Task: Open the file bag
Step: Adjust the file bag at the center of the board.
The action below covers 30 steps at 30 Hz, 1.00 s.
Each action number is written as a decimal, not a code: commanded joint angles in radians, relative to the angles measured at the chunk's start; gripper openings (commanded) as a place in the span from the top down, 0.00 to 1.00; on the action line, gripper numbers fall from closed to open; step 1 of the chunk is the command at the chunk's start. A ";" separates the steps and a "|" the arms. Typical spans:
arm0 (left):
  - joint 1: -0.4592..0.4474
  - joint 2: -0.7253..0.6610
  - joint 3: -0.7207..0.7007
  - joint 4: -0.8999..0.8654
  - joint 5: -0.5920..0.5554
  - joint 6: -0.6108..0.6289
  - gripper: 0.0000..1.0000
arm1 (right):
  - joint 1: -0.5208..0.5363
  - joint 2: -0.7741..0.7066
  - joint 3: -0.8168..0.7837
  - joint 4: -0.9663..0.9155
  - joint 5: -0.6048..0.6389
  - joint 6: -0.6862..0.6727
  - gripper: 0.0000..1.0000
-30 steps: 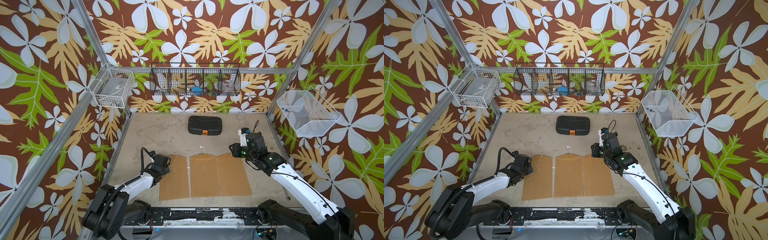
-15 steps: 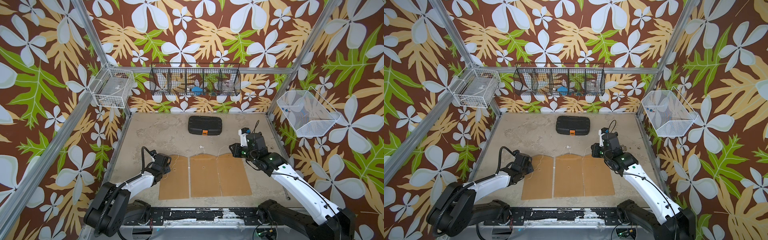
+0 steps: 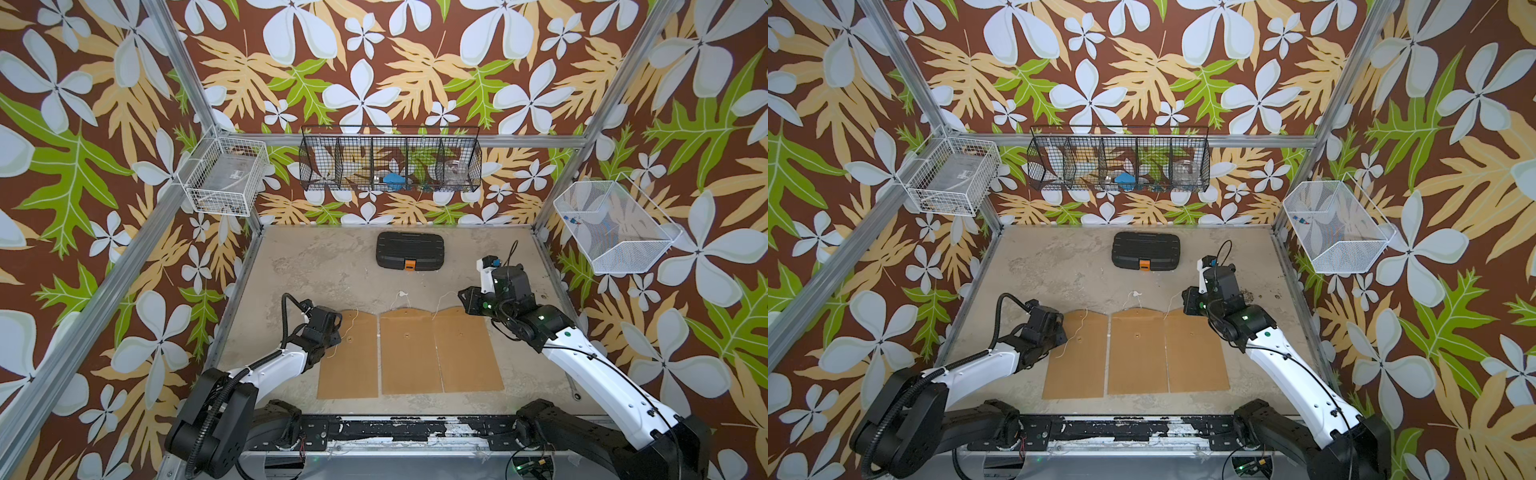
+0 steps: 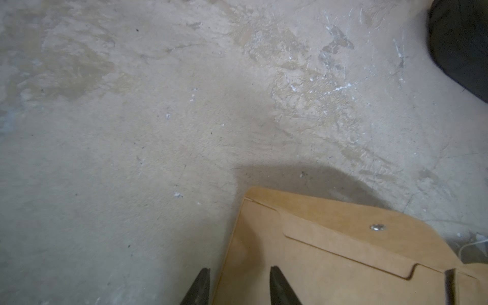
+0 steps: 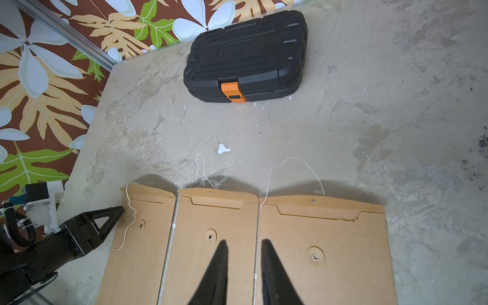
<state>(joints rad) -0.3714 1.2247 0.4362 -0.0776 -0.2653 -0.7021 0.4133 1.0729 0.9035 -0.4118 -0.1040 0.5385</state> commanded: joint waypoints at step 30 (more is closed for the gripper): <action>0.038 -0.123 0.066 0.166 -0.454 0.183 0.00 | 0.000 -0.220 -0.187 0.092 0.379 -0.128 0.17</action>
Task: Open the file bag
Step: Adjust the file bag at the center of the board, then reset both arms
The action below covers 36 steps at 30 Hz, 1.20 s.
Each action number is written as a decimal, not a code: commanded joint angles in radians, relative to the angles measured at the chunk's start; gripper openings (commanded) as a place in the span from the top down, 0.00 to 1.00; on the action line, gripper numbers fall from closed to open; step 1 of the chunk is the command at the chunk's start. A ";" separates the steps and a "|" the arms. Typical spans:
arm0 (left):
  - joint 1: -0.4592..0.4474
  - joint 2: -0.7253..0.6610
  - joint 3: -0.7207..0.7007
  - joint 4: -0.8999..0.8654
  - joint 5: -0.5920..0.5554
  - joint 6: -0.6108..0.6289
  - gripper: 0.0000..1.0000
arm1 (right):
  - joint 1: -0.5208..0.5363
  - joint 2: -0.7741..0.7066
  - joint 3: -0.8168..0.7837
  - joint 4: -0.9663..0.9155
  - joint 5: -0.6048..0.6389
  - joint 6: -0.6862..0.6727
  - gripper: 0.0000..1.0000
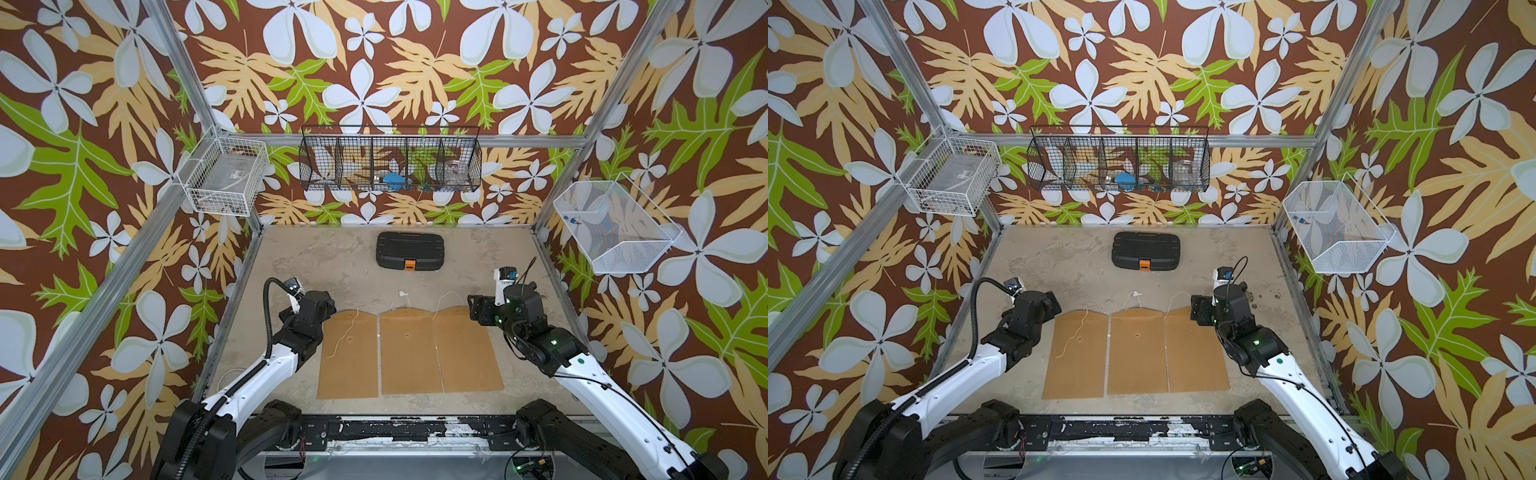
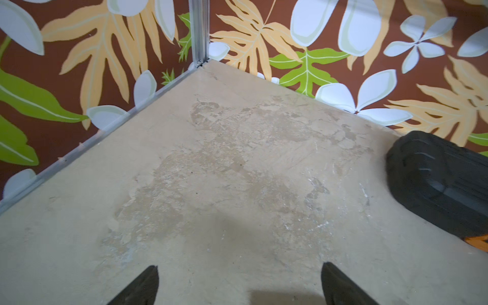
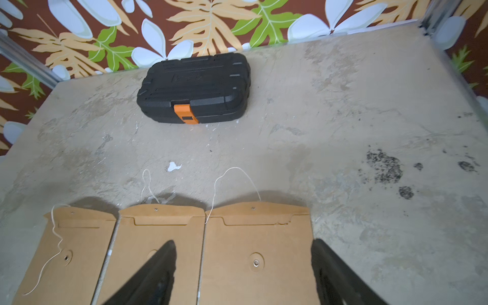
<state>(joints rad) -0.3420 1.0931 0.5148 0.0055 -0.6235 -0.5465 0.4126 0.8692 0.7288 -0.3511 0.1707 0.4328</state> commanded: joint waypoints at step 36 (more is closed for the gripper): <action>0.192 0.332 -0.387 1.319 0.208 0.500 0.00 | -0.001 -0.206 -0.426 0.514 0.511 -0.187 0.00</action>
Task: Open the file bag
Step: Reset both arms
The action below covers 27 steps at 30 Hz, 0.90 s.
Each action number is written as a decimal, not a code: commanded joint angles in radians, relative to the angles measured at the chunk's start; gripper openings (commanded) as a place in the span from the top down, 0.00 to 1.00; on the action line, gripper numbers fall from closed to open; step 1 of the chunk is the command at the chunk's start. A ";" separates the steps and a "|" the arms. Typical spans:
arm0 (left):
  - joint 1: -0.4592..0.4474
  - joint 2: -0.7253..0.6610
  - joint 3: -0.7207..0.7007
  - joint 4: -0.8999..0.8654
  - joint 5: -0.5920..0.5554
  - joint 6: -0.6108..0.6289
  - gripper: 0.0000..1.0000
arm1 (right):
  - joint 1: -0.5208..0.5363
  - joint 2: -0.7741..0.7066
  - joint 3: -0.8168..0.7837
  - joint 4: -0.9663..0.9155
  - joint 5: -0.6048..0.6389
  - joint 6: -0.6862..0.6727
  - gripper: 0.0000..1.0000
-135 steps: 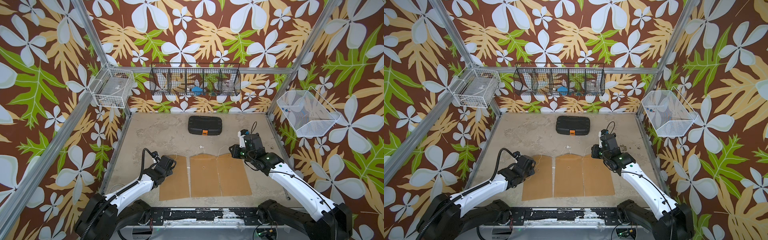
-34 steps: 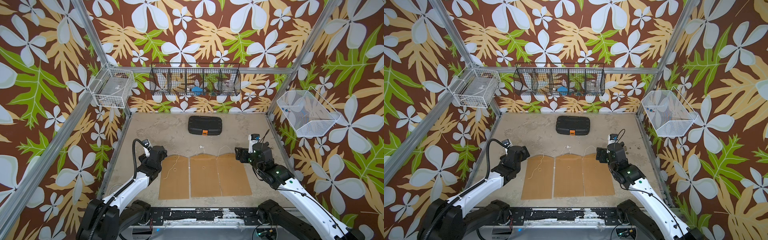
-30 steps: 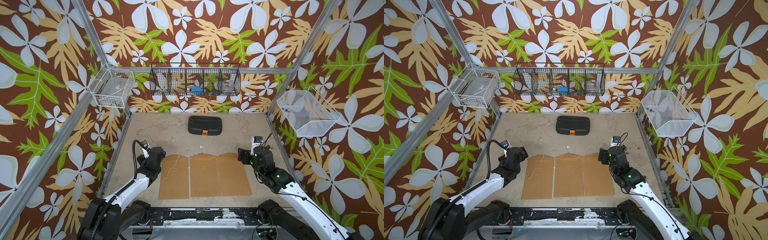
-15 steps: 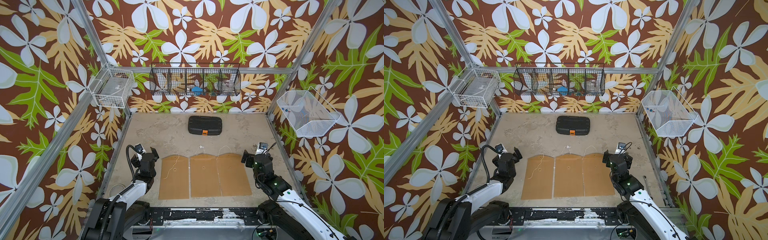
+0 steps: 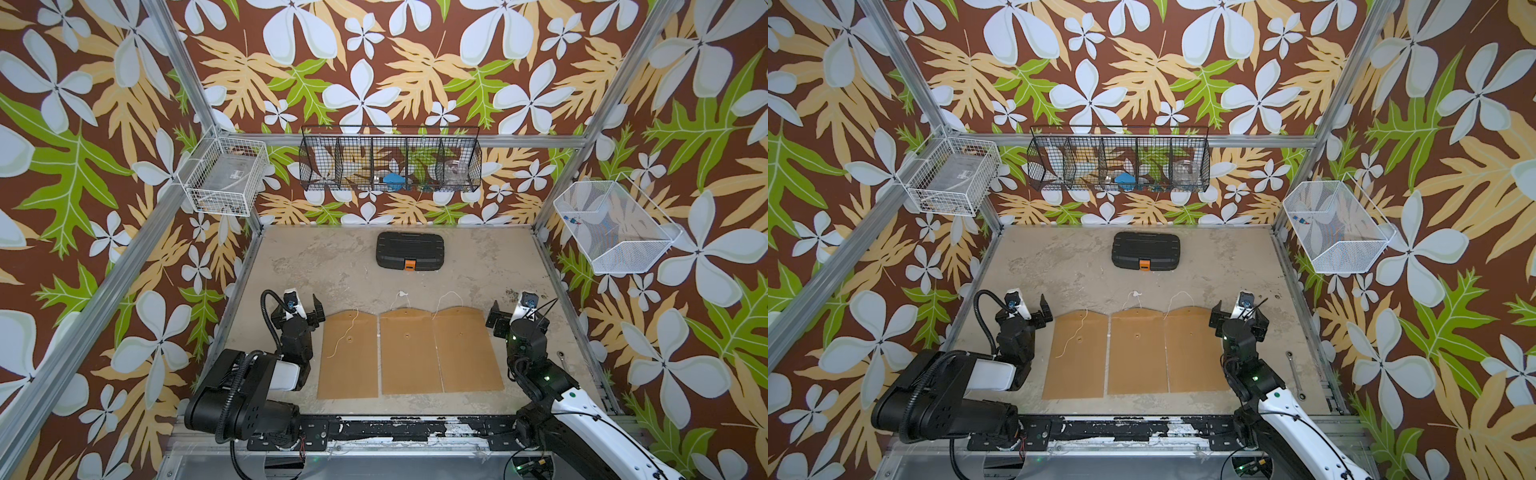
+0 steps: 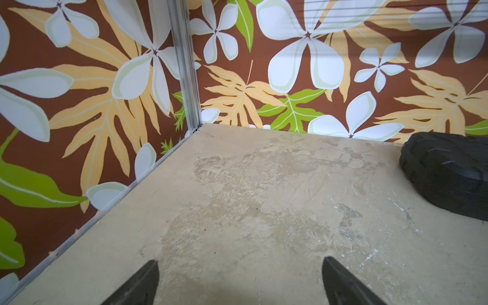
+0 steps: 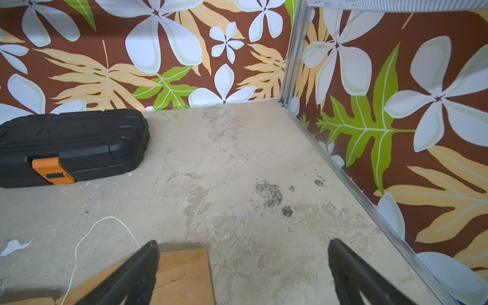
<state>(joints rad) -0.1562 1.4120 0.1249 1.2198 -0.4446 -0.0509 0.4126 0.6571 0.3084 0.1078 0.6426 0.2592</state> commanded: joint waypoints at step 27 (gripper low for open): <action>0.012 0.046 -0.003 0.152 0.061 0.017 0.00 | -0.224 0.383 -0.181 0.696 -0.064 -0.187 0.00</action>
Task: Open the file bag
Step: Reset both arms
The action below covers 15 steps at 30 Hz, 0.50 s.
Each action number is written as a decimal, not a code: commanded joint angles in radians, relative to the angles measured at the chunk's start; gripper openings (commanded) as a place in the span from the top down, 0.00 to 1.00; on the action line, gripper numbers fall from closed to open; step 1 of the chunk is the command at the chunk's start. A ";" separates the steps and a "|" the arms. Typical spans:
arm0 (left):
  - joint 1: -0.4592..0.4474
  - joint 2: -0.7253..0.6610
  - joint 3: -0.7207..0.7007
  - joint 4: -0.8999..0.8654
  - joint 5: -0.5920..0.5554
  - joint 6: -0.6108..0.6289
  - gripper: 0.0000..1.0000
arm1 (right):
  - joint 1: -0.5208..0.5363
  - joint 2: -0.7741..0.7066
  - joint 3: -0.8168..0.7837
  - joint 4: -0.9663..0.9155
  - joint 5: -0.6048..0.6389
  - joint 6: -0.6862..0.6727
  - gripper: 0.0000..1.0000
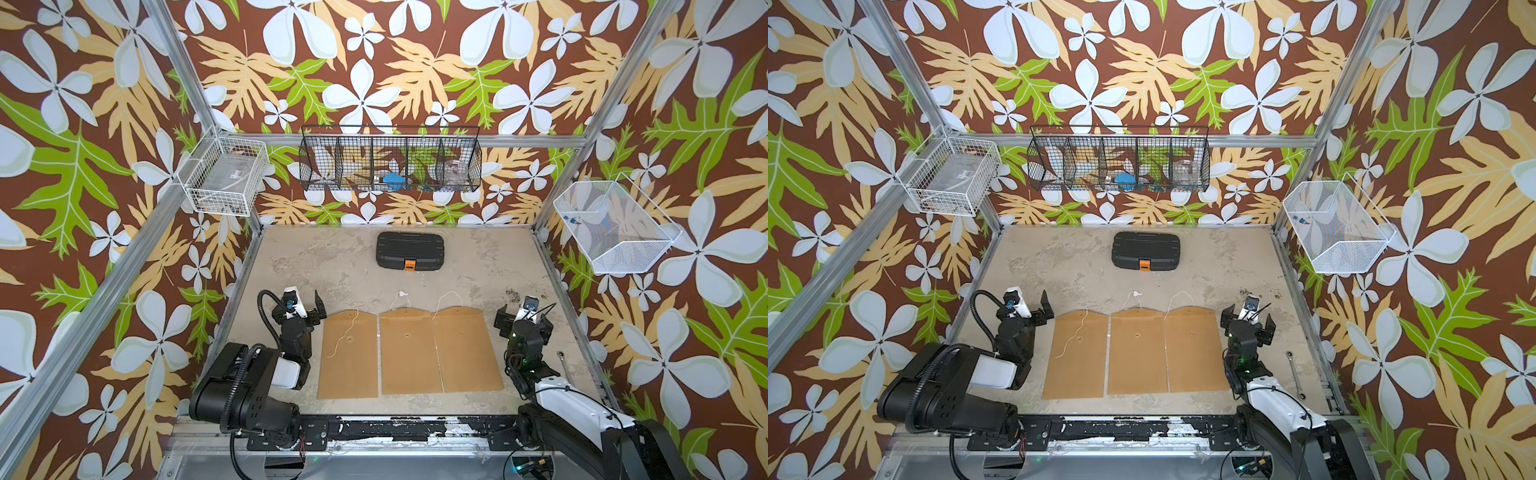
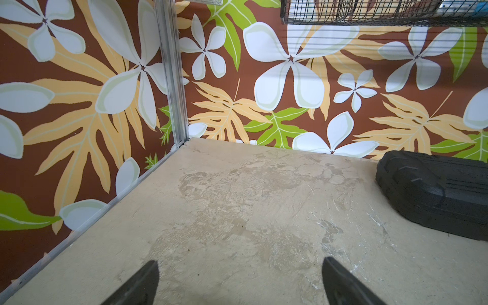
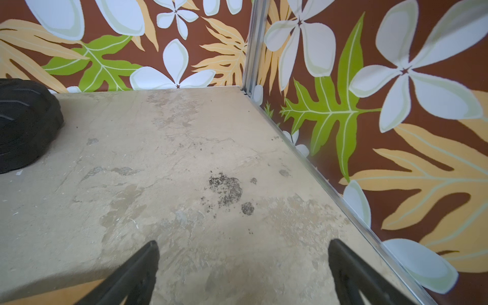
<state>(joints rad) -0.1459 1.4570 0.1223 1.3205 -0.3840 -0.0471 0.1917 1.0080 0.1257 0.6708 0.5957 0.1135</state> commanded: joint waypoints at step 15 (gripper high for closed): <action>0.002 0.002 0.000 0.051 0.000 0.013 0.00 | -0.020 0.217 0.045 0.313 -0.119 -0.109 0.00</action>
<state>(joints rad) -0.1459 1.4570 0.1223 1.3205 -0.3840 -0.0467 0.1730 1.2255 0.1757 0.9154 0.5087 0.0193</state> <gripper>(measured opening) 0.997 0.997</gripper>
